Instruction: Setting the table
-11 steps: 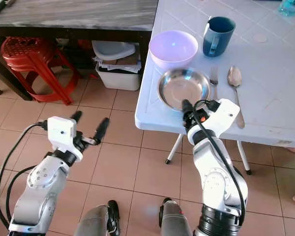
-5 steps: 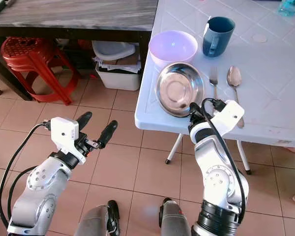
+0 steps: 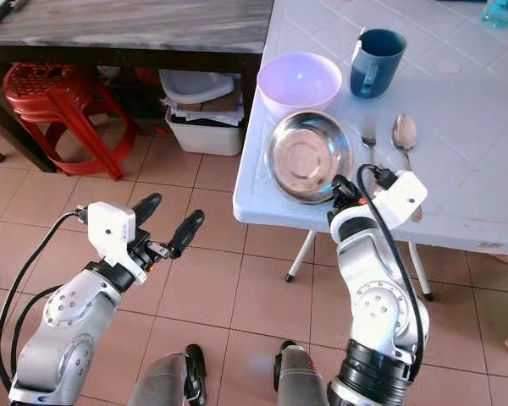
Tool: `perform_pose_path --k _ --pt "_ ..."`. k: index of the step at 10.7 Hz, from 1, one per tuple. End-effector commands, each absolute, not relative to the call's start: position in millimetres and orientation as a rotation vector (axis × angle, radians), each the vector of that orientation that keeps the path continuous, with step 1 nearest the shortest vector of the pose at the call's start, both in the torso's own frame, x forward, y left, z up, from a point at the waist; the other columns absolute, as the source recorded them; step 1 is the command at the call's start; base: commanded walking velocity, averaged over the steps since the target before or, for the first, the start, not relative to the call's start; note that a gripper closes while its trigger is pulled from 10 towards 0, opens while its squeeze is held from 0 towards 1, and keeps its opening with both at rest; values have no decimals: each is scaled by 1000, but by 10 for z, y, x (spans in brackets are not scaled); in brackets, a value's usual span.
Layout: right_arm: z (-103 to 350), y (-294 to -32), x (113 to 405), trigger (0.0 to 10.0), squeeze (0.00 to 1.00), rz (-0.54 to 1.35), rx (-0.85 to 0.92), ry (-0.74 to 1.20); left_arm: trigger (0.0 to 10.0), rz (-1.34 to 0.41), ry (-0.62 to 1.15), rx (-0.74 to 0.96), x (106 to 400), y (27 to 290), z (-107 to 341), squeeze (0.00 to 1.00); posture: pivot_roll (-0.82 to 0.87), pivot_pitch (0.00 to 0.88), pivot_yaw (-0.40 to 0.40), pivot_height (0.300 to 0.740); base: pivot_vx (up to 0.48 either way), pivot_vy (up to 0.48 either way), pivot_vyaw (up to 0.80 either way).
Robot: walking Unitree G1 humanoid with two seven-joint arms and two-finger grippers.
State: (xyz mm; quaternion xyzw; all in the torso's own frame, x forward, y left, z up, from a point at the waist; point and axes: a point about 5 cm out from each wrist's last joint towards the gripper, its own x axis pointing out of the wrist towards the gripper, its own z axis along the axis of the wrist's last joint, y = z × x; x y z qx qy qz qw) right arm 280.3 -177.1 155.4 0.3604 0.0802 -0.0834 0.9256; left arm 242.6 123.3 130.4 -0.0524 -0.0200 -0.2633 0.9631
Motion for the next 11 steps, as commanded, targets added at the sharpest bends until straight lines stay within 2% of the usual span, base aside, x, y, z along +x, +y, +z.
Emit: perform_pose_path --k 1,11 --pt "1200 -1848 2710 0 0 -295 745 325 10000 -544 -41 -100 2392 1241 1321 0 -53 247 89 740 0 0 0" --pt "1234 -1877 2724 0 0 -350 768 321 10000 -525 -60 -81 2400 1242 1327 0 -57 250 81 740 0 0 0"
